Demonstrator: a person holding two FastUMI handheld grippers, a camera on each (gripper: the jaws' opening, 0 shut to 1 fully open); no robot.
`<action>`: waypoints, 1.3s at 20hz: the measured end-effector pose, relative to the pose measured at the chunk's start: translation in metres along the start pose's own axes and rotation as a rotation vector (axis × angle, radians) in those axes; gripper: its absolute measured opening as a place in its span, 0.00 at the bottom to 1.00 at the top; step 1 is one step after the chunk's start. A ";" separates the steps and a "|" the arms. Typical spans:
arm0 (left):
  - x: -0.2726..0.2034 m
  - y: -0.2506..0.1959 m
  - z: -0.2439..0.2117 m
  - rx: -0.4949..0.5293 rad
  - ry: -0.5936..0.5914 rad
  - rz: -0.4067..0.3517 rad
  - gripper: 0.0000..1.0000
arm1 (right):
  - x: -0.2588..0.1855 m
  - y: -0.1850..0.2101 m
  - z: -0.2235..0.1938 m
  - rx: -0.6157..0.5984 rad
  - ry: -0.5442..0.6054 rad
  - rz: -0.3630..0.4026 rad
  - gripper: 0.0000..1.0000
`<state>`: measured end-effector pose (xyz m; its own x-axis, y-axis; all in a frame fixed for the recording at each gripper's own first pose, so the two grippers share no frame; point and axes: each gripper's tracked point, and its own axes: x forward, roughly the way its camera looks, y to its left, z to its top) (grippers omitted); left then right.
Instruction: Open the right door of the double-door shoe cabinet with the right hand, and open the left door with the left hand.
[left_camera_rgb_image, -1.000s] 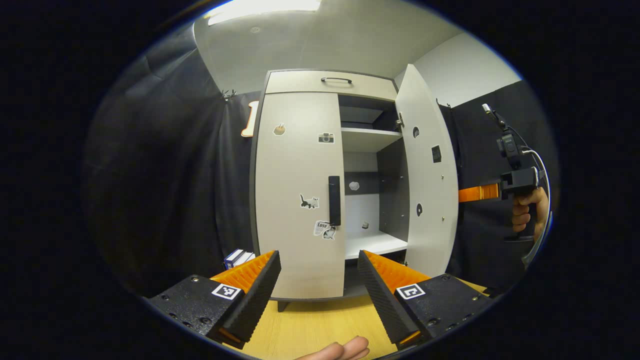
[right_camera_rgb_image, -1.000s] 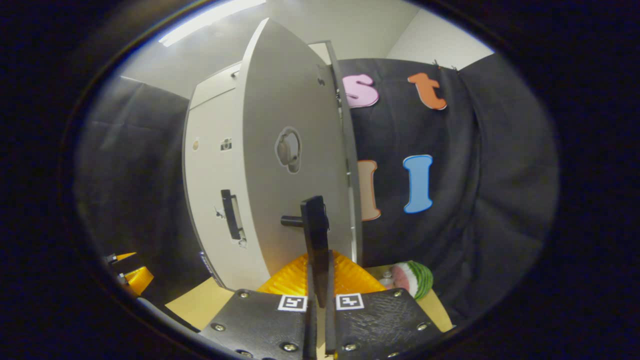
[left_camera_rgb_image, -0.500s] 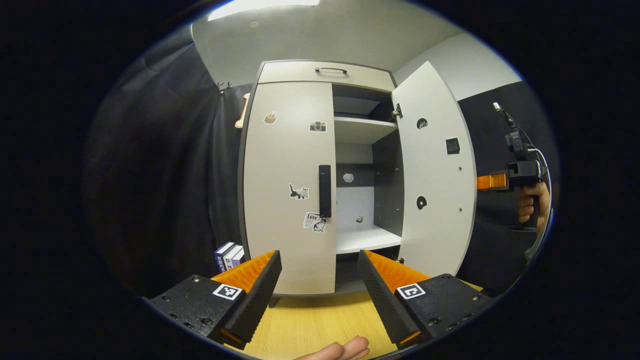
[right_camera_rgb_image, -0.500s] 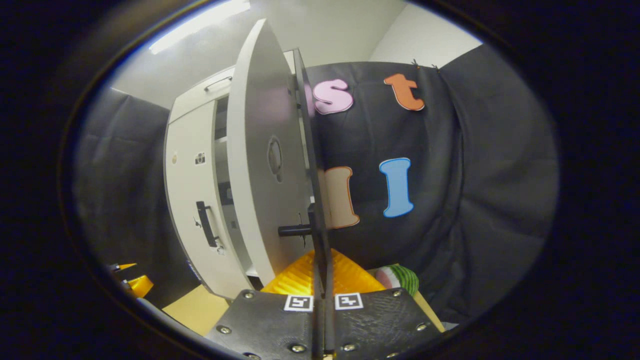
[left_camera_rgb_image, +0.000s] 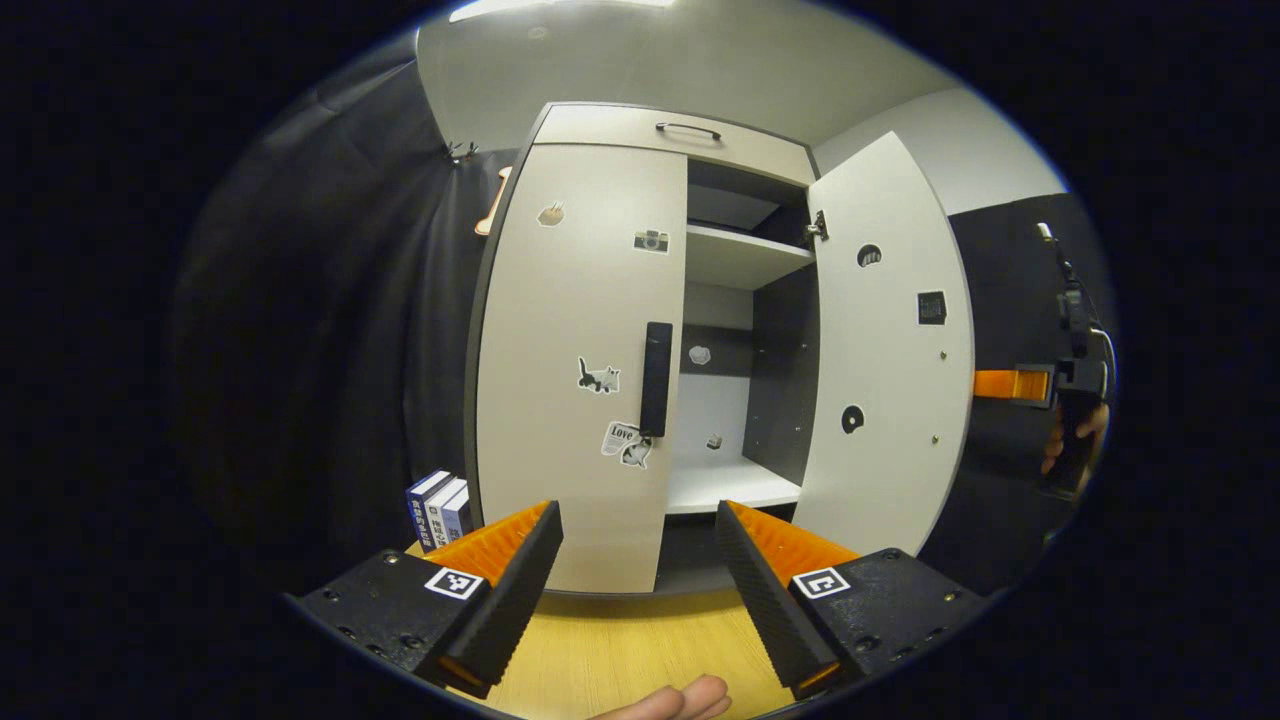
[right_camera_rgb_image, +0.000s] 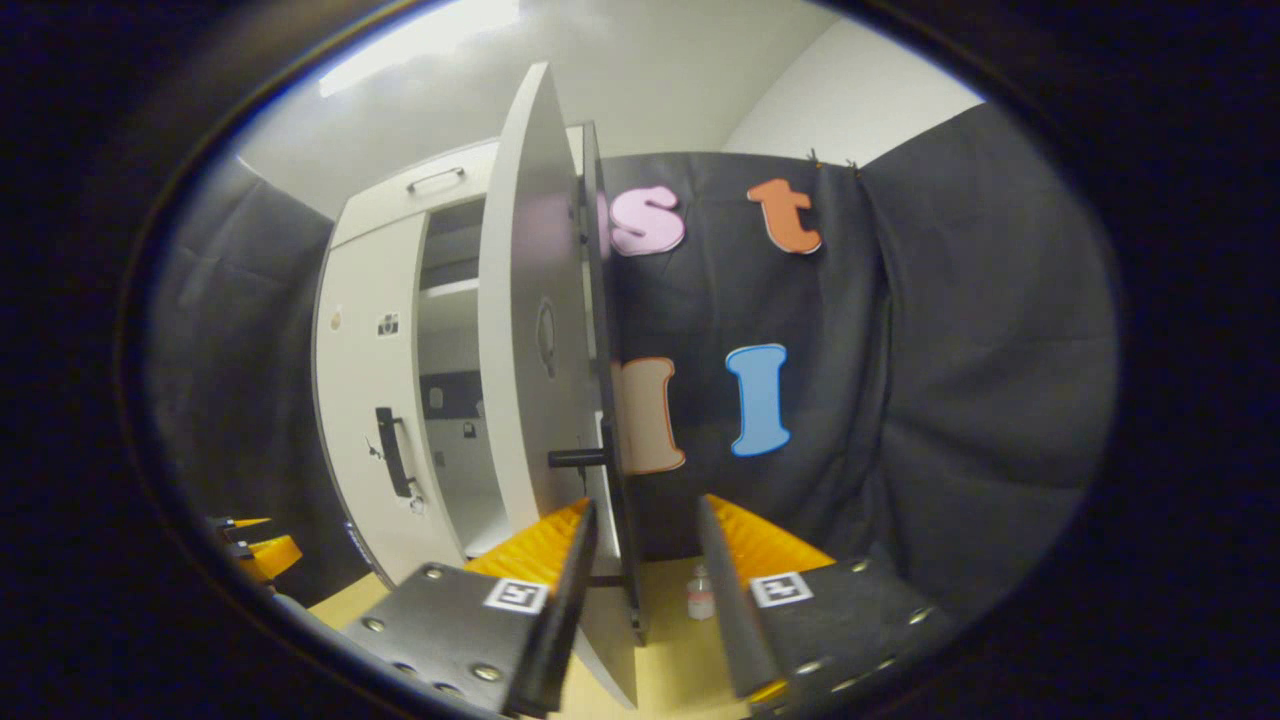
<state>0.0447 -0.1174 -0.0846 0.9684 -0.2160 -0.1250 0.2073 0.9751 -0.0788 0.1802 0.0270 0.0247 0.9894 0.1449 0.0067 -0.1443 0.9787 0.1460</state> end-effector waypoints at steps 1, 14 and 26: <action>0.009 0.001 0.005 0.003 -0.002 0.004 0.96 | -0.001 0.003 0.001 0.007 -0.019 0.006 0.78; 0.185 -0.028 0.040 0.112 -0.011 0.039 0.97 | -0.037 -0.006 0.001 -0.089 -0.089 -0.005 0.99; 0.239 -0.020 0.054 0.115 -0.037 0.140 0.82 | -0.048 -0.011 -0.005 -0.084 -0.097 0.020 0.99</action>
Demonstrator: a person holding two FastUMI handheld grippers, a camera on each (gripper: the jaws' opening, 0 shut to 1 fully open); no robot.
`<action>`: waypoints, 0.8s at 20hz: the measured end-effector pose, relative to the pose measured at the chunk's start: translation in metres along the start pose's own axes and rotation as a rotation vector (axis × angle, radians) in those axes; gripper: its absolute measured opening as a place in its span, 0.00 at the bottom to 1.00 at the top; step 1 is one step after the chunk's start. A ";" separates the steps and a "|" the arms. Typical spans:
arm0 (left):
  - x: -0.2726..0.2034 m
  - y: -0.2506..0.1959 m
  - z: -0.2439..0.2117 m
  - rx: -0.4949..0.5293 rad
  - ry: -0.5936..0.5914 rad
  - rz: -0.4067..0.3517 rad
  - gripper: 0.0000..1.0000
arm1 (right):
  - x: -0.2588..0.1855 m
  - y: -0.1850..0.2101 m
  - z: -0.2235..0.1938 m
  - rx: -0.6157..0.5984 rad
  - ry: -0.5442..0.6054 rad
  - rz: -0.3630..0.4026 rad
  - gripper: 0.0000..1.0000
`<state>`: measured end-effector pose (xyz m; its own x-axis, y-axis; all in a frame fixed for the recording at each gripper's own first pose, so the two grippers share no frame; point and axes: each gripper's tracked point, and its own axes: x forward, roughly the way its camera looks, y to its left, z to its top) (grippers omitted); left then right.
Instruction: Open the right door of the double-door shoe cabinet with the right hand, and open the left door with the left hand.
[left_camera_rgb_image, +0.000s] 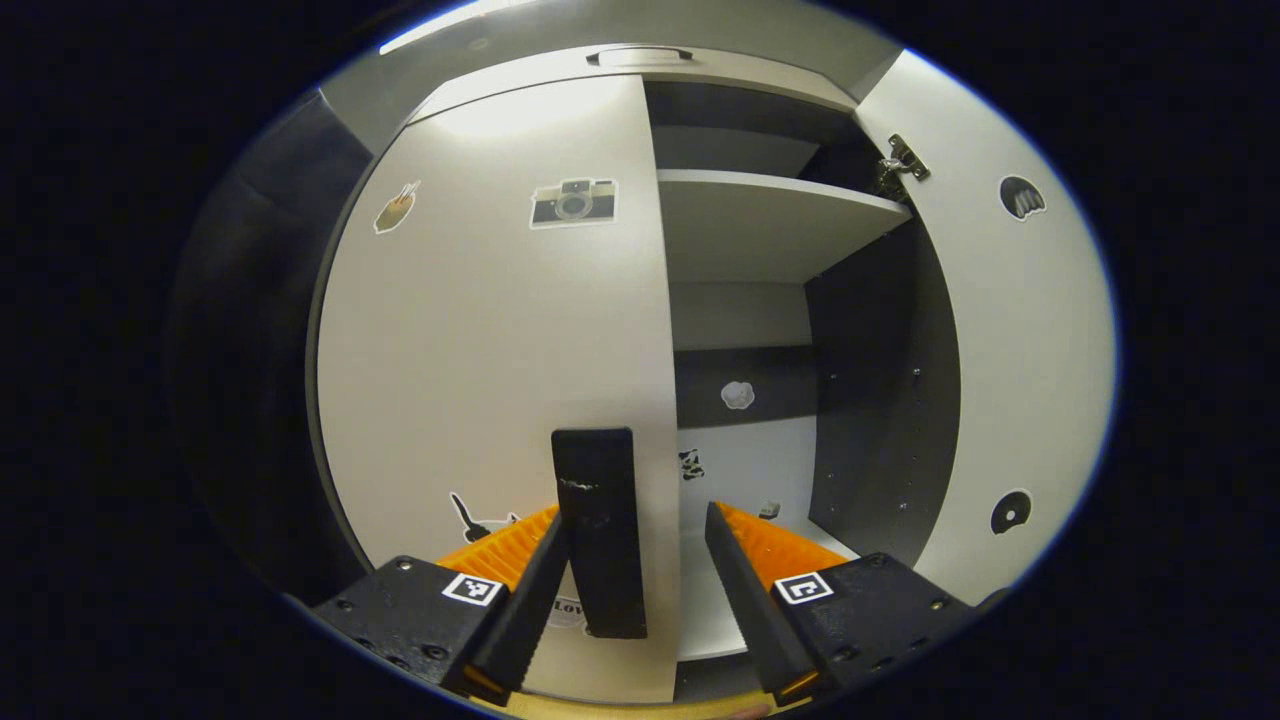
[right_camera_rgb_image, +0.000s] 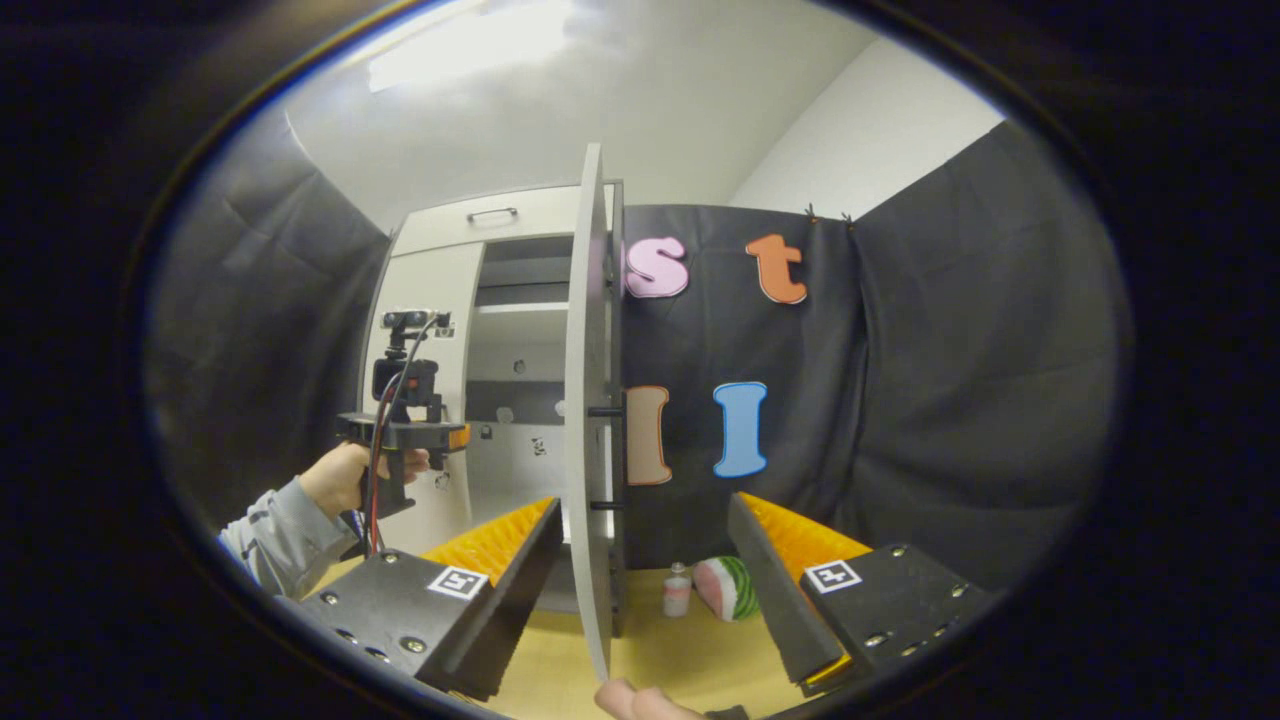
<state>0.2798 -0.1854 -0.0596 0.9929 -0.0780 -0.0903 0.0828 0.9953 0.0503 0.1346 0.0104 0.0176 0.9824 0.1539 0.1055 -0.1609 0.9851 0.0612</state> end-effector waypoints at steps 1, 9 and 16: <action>-0.001 0.000 -0.003 -0.017 0.021 -0.006 0.70 | 0.000 0.000 0.000 0.005 0.001 0.001 0.95; -0.004 0.010 -0.007 0.001 0.068 -0.022 0.24 | -0.003 0.005 -0.007 0.046 0.028 0.011 0.95; -0.038 0.018 -0.002 -0.025 0.070 -0.039 0.22 | -0.005 0.003 -0.011 0.056 0.044 -0.011 0.99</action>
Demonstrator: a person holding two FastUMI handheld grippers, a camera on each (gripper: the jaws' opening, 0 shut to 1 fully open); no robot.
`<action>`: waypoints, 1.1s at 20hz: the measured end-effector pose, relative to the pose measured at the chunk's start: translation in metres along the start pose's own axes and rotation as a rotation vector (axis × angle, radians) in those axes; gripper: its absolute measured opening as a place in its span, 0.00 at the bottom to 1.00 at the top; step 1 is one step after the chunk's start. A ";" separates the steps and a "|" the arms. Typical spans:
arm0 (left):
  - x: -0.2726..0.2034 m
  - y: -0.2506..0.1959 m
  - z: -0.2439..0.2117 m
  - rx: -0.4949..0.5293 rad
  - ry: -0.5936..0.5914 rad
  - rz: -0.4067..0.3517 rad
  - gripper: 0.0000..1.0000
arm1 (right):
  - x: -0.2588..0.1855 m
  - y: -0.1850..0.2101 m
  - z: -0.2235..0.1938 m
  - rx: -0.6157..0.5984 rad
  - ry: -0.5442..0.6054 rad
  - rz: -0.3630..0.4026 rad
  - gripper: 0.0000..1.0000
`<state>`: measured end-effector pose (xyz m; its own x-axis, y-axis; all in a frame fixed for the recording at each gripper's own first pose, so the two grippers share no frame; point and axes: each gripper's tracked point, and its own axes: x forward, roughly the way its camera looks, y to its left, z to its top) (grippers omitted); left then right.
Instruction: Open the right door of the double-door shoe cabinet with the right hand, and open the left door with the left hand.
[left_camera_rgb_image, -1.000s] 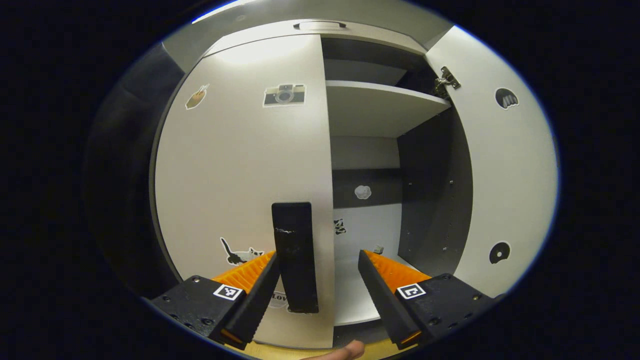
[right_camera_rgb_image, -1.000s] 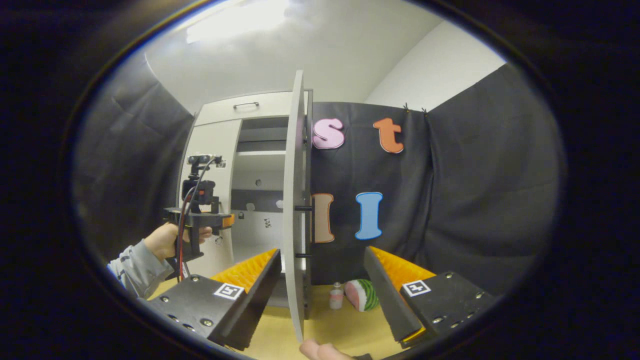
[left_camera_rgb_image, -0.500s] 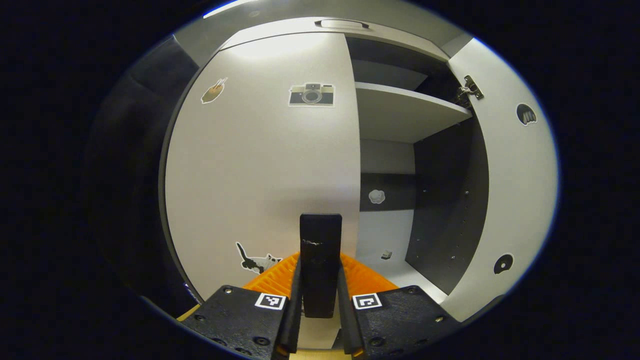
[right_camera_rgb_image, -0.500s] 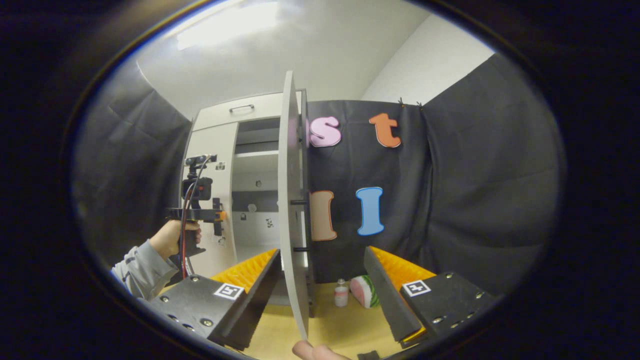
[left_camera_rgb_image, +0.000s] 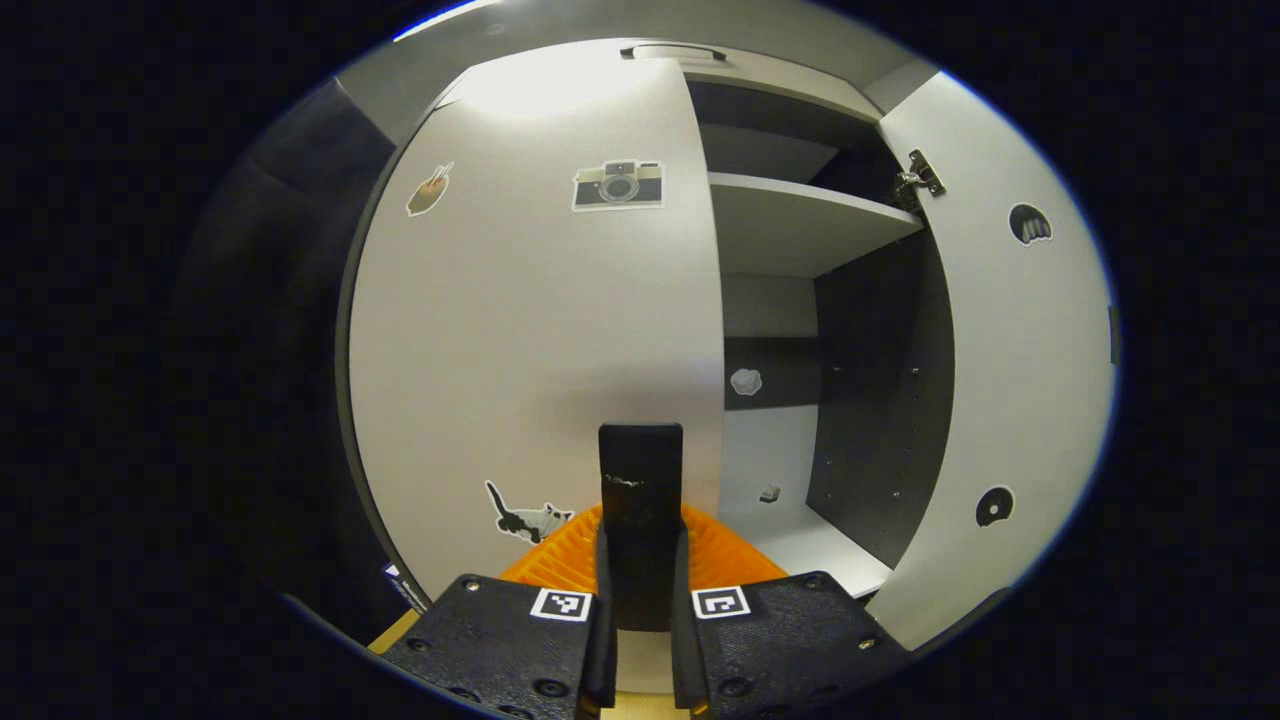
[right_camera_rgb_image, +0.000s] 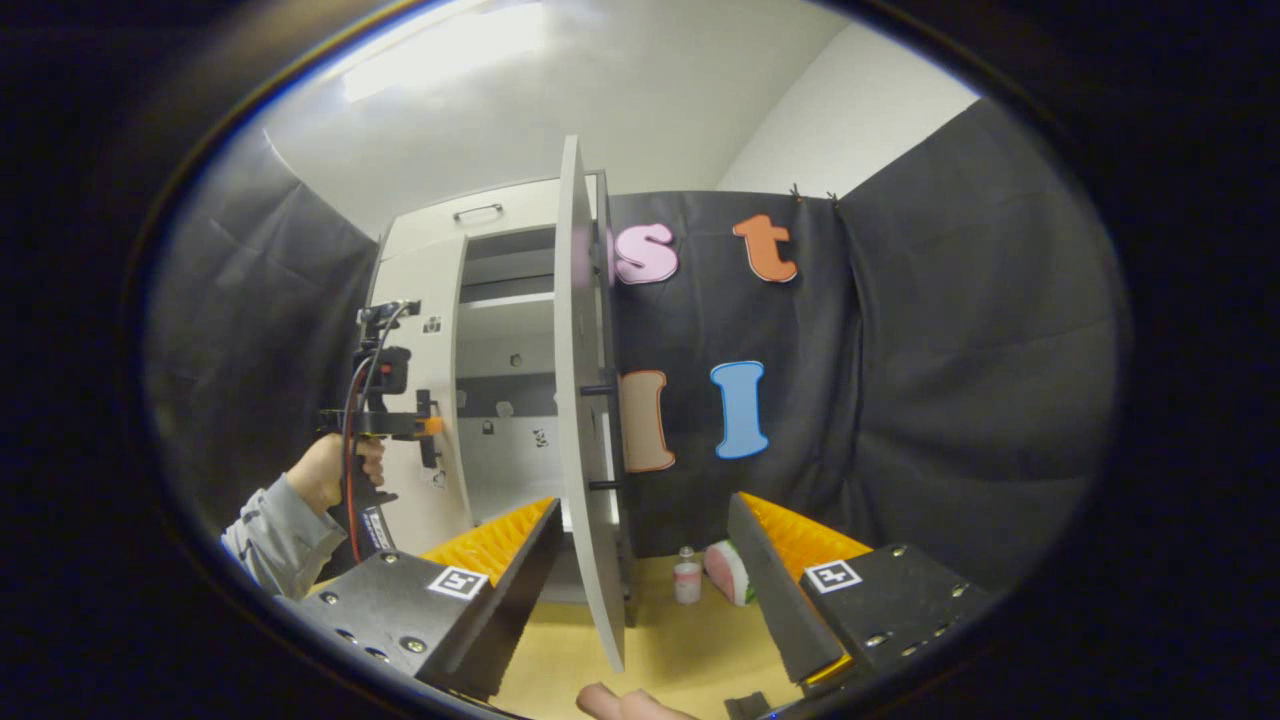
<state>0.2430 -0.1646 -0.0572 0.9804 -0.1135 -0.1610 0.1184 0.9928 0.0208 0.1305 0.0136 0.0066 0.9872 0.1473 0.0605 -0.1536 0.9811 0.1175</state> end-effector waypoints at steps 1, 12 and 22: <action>-0.008 0.002 -0.001 -0.010 -0.001 -0.007 0.22 | 0.000 0.000 0.000 0.005 0.002 -0.004 0.99; -0.083 0.036 -0.001 0.000 0.004 -0.067 0.21 | -0.013 0.019 -0.002 0.008 0.017 0.016 0.99; -0.149 0.123 0.003 0.009 -0.013 -0.019 0.15 | -0.023 0.050 0.004 -0.002 -0.008 0.081 0.96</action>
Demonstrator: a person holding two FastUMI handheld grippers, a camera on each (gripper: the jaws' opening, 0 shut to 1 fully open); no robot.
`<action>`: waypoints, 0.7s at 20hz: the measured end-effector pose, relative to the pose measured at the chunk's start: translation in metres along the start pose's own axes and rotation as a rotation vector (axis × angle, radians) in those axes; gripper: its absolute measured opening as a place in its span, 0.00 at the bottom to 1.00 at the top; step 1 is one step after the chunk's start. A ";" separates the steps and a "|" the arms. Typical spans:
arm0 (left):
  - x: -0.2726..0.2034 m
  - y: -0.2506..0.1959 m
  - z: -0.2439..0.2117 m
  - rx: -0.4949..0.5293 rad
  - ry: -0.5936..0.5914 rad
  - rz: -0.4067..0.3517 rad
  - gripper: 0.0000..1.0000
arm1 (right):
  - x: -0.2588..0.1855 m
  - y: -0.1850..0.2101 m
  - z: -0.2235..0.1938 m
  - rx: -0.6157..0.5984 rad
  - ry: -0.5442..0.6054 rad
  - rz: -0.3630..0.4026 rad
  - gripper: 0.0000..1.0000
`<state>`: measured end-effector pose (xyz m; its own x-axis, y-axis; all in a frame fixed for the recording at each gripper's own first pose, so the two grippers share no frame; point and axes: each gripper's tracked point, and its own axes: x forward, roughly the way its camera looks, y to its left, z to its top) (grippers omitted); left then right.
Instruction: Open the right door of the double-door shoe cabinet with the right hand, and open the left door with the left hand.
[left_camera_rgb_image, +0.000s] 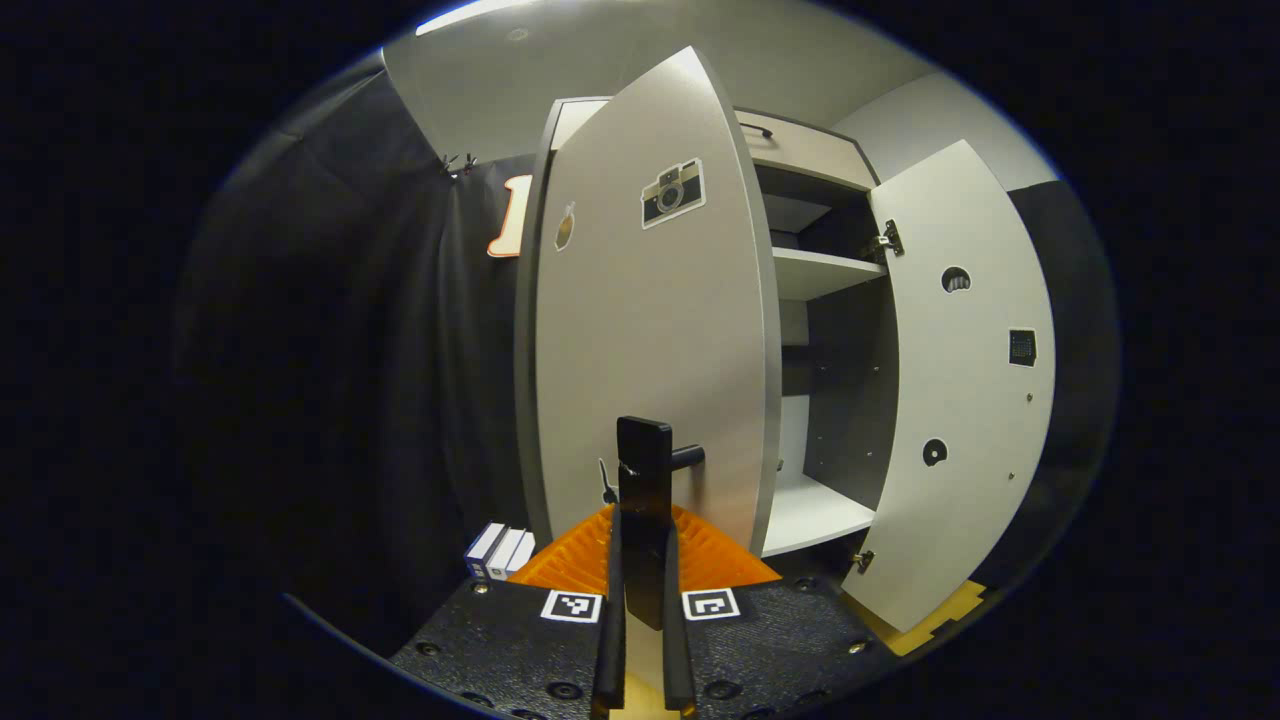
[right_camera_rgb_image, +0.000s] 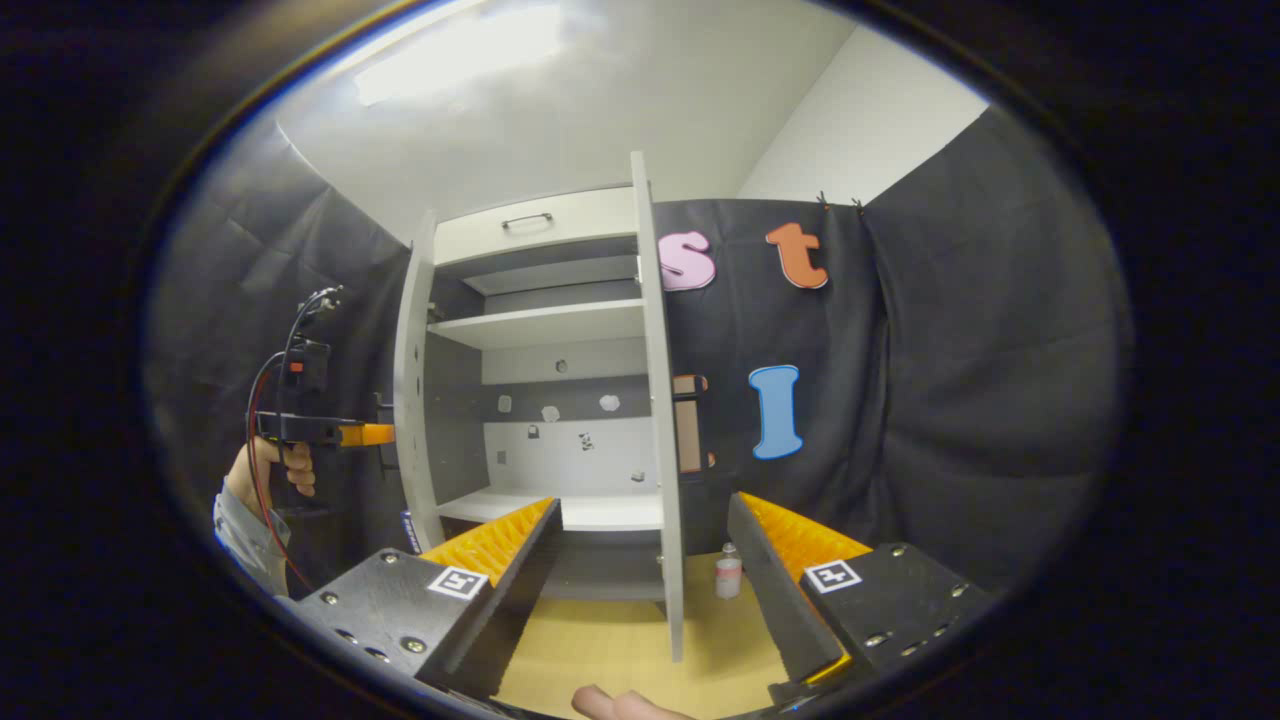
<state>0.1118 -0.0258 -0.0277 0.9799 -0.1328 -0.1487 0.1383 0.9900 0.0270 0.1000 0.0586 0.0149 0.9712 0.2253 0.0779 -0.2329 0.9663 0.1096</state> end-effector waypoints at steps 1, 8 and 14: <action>-0.005 0.014 0.000 -0.006 0.000 0.018 0.13 | 0.000 0.001 0.000 -0.006 -0.002 0.006 0.99; -0.021 0.092 0.002 -0.091 0.009 0.088 0.00 | -0.015 0.032 -0.003 -0.030 -0.003 0.047 0.95; -0.016 0.100 -0.002 -0.098 0.000 0.060 0.00 | -0.015 0.039 -0.004 -0.063 -0.005 0.046 0.99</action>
<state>0.1093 0.0757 -0.0250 0.9859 -0.0732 -0.1502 0.0646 0.9960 -0.0610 0.0771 0.0935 0.0141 0.9592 0.2693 0.0866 -0.2737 0.9608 0.0437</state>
